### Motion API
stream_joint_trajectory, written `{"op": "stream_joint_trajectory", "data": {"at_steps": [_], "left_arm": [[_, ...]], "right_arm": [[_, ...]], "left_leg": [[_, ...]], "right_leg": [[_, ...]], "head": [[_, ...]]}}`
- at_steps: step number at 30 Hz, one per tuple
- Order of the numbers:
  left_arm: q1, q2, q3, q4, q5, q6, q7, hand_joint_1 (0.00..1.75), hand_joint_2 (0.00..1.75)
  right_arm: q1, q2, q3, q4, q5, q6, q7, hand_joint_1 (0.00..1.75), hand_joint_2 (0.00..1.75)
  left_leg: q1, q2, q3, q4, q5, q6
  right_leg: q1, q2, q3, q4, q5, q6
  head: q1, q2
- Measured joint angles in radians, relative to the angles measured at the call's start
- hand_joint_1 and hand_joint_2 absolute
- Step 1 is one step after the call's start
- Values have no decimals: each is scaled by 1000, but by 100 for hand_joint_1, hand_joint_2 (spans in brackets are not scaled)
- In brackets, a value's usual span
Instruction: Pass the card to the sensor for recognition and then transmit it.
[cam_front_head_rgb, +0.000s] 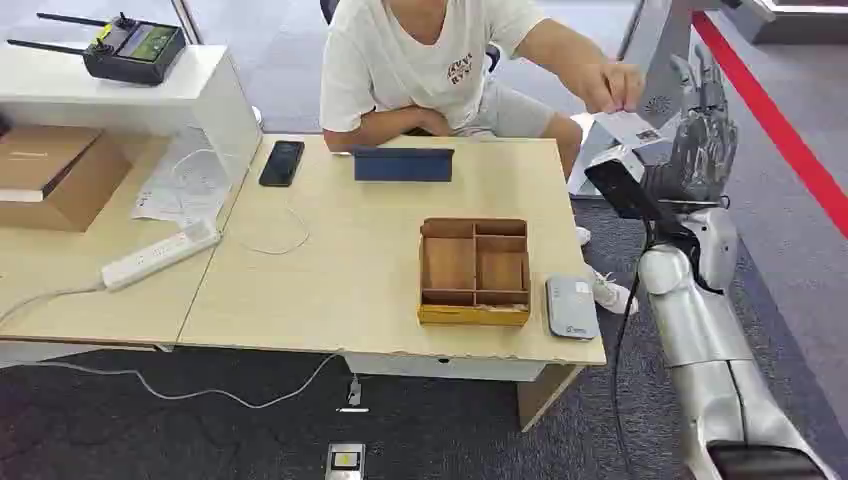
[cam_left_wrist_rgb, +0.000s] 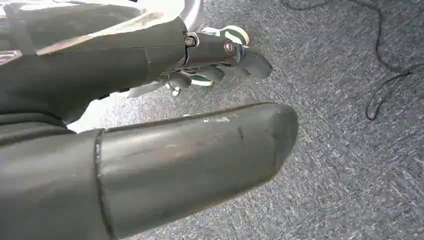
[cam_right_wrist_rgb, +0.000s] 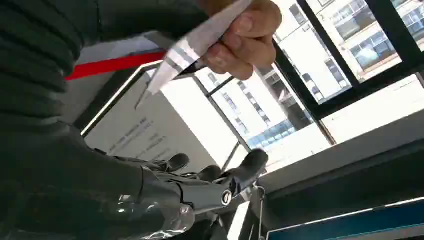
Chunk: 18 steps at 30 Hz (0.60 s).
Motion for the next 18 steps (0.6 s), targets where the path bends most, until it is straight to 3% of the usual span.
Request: {"op": "stream_joint_trajectory", "data": {"at_steps": [18], "left_arm": [[-1, -4, -9, 0, -3, 7, -5, 0, 0]], "right_arm": [[-7, 7, 0, 22, -18, 7, -5, 166, 175]], "left_leg": [[0, 0, 0, 0, 0, 0]], "right_leg": [[0, 0, -1, 0, 0, 0]], "head": [[0, 0]]}}
